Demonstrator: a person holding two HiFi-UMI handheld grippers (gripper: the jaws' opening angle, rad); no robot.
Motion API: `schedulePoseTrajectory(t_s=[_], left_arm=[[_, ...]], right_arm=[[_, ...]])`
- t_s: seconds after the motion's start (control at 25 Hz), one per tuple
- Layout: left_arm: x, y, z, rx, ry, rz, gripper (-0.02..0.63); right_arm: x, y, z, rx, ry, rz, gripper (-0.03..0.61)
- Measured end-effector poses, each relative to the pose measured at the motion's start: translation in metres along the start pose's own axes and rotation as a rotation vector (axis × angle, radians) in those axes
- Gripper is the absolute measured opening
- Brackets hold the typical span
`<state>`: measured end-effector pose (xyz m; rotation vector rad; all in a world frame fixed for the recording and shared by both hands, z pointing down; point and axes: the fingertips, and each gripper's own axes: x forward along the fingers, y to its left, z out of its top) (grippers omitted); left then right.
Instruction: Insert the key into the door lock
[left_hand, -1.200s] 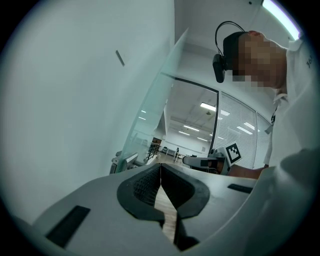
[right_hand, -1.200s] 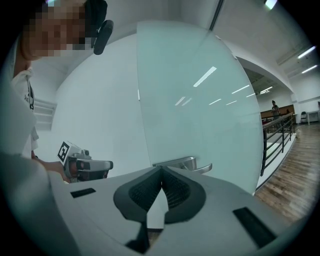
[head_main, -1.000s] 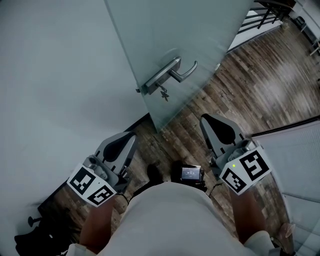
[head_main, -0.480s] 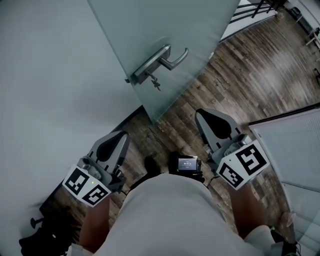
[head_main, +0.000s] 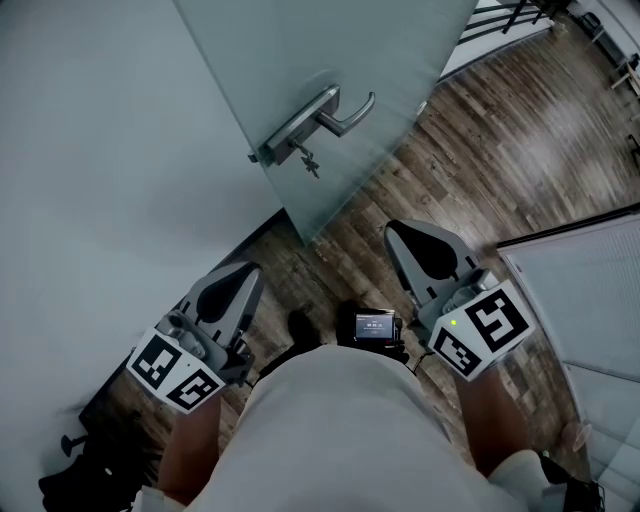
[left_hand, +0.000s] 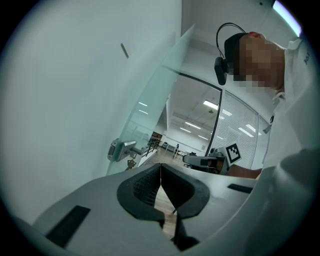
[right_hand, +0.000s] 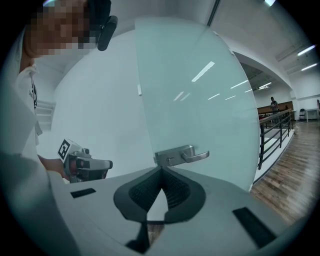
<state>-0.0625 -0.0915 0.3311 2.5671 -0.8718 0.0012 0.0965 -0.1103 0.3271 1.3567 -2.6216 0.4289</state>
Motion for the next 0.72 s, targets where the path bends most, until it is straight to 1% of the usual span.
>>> schedulePoseTrajectory(t_s=[0.72], left_arm=[[0.0013,-0.0007,-0.0001,-0.005,0.008,0.0,0.017]], right_arm=[[0.0057,0.0025,-0.0004,-0.025,0.017,0.015,0.012]])
